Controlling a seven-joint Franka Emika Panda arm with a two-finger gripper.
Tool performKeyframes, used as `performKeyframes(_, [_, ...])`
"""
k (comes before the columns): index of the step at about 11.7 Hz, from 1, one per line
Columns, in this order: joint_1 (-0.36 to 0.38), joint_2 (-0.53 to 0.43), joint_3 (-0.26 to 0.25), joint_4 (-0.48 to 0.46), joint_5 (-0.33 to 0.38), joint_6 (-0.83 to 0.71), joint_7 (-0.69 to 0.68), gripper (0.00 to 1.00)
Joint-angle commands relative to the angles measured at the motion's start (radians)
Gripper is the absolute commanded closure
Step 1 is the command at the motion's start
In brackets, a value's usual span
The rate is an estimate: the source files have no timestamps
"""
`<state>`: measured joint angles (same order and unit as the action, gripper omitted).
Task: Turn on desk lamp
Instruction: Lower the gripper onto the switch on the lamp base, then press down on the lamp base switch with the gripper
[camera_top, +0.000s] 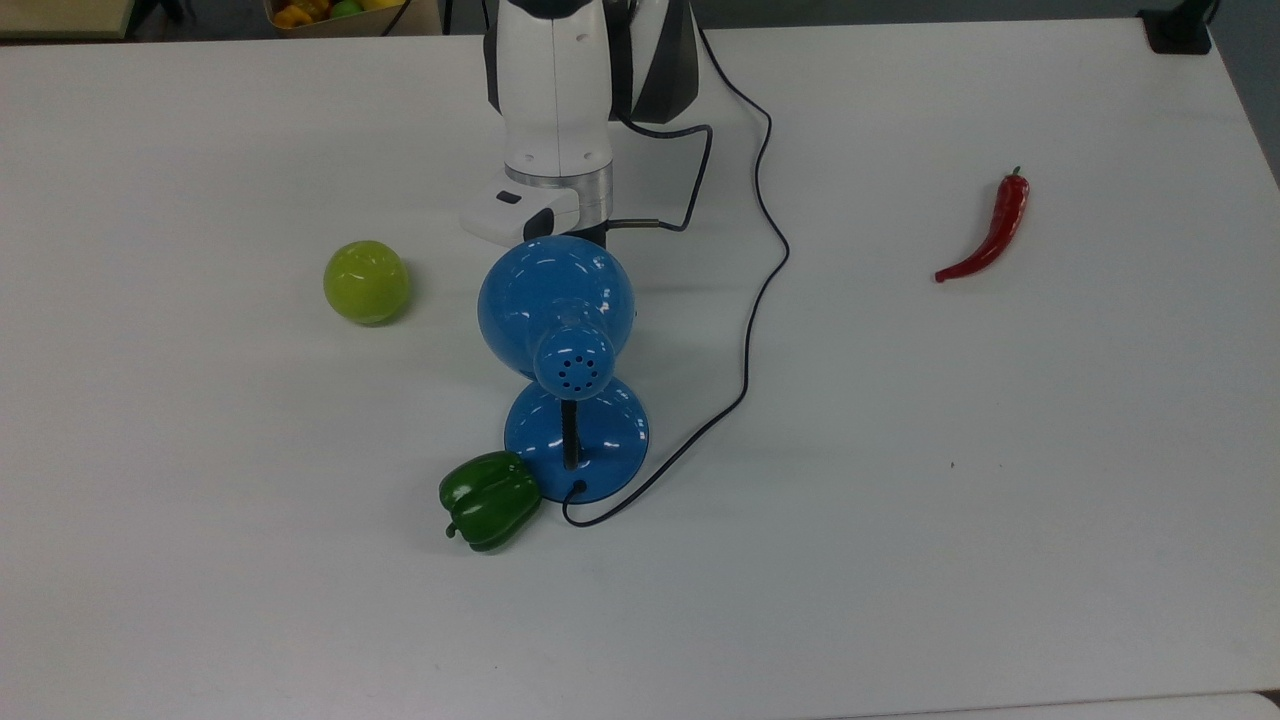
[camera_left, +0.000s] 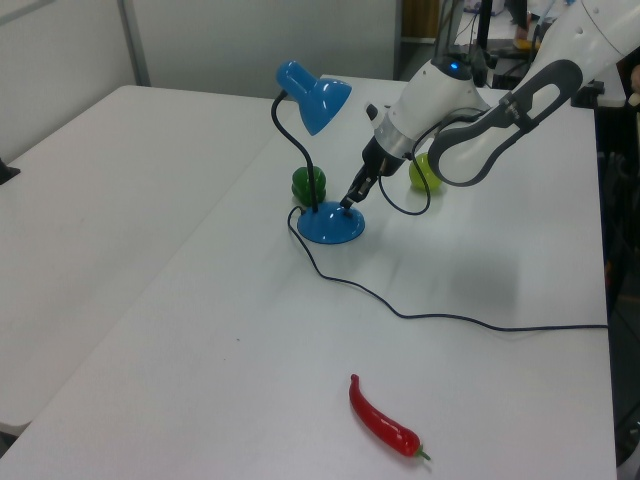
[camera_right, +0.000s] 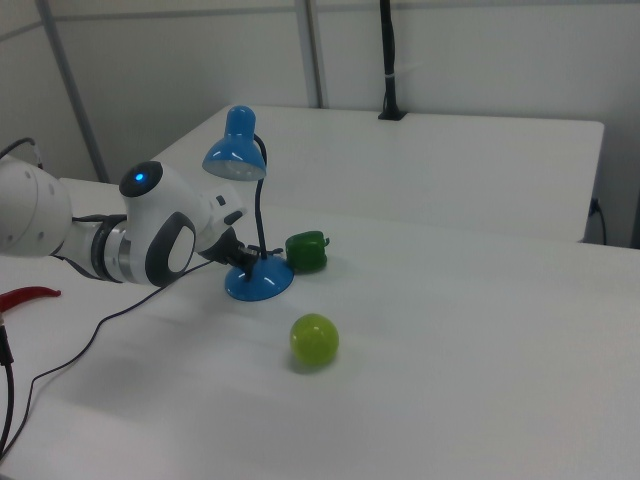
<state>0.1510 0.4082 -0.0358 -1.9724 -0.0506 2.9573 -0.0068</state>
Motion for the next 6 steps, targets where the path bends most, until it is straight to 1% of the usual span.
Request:
performKeyframes(1, [0.015,0.006,-0.012,-0.003,-0.005,0.019,0.027,1.0])
performKeyframes(6, [0.015,0.012,-0.012,-0.003,-0.005,0.019,0.027,1.0])
